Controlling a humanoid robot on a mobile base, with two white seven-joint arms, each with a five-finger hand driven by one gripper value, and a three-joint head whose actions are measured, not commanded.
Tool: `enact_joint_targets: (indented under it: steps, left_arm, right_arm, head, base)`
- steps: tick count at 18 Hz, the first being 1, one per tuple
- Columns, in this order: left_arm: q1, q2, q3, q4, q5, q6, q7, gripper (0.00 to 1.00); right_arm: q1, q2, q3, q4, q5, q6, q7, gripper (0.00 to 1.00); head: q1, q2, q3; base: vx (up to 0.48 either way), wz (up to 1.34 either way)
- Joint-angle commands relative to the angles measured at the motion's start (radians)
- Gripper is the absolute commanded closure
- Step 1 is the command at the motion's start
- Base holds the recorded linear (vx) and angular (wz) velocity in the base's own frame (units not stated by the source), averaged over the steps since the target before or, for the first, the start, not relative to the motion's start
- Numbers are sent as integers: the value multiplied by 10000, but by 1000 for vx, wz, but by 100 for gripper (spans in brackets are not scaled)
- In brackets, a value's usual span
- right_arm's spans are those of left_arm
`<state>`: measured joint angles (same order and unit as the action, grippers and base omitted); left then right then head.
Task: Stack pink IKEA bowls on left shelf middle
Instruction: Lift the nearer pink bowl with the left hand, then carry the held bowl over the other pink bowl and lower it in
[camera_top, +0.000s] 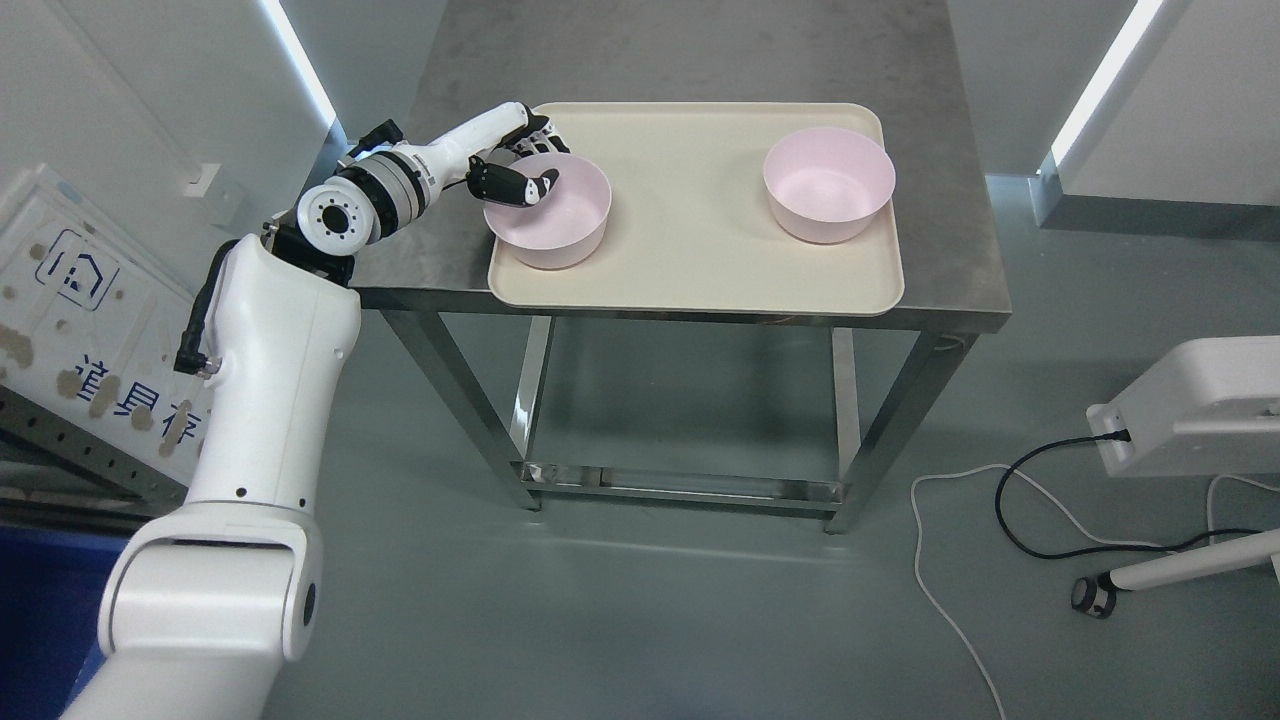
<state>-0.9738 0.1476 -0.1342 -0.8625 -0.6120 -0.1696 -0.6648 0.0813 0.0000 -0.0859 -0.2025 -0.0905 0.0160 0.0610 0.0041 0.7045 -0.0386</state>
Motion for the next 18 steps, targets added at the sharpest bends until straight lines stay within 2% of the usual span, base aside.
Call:
enact_joint_targets:
  steps: [1, 5, 10, 13, 18]
  left_arm:
    - [-568, -739, 894, 81, -63, 237, -162, 99]
    - [-1259, -1302, 1142, -27, 887, 1265, -531, 99]
    - [-2317, -1302, 670, -42, 1884, 2446, -654, 99]
    - [-2808, -1302, -2253, -27, 3705, 2738, -379, 99]
    - [-3453, -1302, -5800, -42, 5594, 2801, 1505, 98]
  right_arm:
    - [0, -175, 0, 0, 0, -6, 3, 0]
    - [0, -175, 0, 0, 0, -6, 3, 0]
    - [0, -175, 0, 0, 0, -6, 3, 0]
    - [0, -175, 0, 0, 0, -6, 3, 0]
    - [0, -175, 0, 0, 0, -6, 3, 0]
  head:
    - [0, 0, 0]
    - [0, 0, 0]
    - [0, 0, 0]
    - [0, 0, 0]
    - [0, 0, 0]
  base:
    - [-3, 39]
    - [-4, 13]
    - [3, -25]
    - [0, 0]
    - [0, 0]
